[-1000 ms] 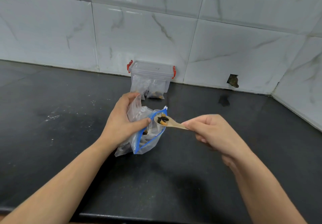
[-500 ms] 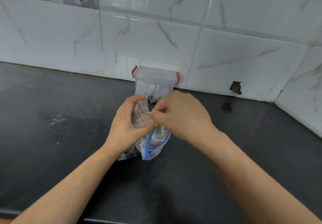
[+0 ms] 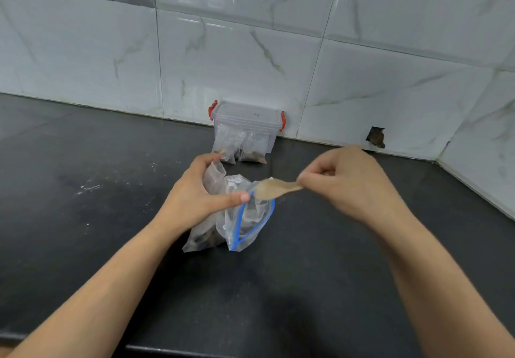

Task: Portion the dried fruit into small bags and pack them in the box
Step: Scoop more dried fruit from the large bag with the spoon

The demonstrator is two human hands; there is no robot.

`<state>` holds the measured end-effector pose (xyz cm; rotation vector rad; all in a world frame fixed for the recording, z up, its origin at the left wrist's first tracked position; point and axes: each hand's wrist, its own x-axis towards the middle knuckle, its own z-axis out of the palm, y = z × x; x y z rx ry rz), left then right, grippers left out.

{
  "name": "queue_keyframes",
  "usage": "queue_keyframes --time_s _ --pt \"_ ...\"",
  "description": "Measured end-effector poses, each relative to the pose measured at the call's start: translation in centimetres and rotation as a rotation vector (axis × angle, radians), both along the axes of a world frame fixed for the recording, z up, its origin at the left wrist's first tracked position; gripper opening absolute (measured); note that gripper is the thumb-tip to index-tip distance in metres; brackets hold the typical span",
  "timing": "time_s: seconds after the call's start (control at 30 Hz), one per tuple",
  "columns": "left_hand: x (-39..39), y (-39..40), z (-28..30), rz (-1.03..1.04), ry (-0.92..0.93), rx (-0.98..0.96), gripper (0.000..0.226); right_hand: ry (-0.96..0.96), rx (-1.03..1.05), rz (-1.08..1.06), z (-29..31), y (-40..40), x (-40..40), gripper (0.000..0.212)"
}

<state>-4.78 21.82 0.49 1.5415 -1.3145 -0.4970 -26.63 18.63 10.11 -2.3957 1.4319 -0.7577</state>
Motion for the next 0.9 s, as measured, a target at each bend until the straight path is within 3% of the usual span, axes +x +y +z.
queue_keyframes --time_s 0.13,0.27,0.43,0.63,0.77,0.9 --pt "-0.5 0.1 -0.3 -0.102 -0.145 0.128 0.122 0.13 0.002 0.012 -2.6 0.6 0.8 0.014" --pt "0.0 -0.2 -0.4 -0.11 -0.125 0.246 0.106 0.2 -0.099 0.049 -5.2 1.3 2.7 0.018" --pt "0.3 -0.2 -0.4 -0.033 -0.057 0.188 0.091 0.329 -0.116 0.047 -5.6 1.5 2.6 0.017" --pt "0.2 -0.3 -0.5 0.066 -0.099 0.156 0.068 0.429 -0.008 0.083 -4.3 2.4 2.1 0.012" --pt "0.2 -0.3 -0.4 0.013 -0.136 0.203 0.061 0.365 -0.219 0.047 -4.1 2.5 2.7 0.019" --pt "0.0 -0.1 -0.3 -0.011 -0.142 0.177 0.059 0.474 -0.281 0.084 -5.1 2.6 3.8 0.017"
